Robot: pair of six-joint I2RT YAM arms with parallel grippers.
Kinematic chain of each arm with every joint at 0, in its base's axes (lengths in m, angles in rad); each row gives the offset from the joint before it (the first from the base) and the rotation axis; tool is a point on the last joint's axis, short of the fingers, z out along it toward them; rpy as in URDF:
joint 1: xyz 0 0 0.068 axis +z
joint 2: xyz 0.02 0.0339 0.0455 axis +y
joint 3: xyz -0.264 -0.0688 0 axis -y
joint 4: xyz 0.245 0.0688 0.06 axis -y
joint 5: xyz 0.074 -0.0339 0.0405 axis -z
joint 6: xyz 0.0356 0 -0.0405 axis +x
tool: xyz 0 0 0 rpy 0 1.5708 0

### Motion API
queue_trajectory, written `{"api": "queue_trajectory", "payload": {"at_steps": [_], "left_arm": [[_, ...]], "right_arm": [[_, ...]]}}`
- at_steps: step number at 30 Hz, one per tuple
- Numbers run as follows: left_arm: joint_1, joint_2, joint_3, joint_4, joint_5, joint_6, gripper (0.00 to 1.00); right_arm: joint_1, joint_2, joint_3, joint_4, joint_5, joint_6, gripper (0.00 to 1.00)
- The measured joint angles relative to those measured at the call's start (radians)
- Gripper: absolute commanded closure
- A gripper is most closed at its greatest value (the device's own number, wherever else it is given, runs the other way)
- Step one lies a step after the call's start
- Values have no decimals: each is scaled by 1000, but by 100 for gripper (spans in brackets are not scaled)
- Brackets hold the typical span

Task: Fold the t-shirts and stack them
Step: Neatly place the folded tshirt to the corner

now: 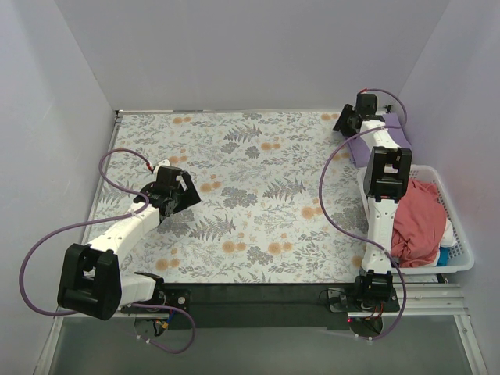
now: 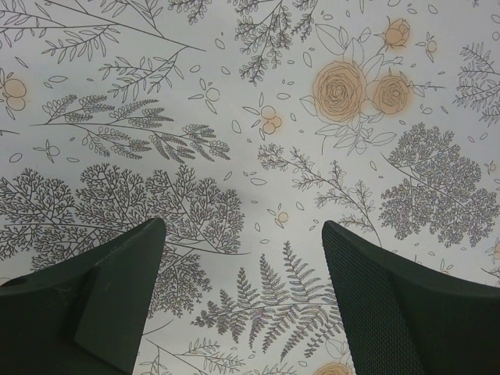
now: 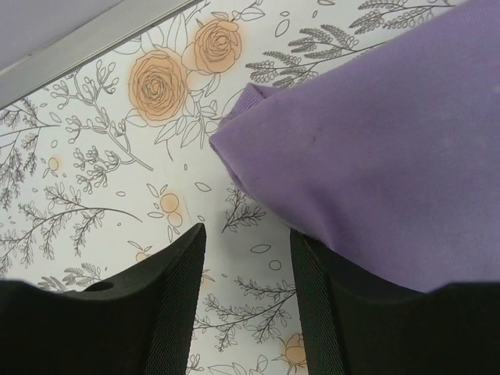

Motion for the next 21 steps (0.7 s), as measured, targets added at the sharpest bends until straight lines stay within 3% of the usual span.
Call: {"api": "queue_trajectory", "payload": {"at_steps": [16,21], "left_arm": [[0,0,0,0,-14,0,20],[0,-2,0,0,-16,0,19]], "right_arm": [[-5,0,0,43,26,19,41],[-15,-1,-13,98,-34,-1,41]]}}
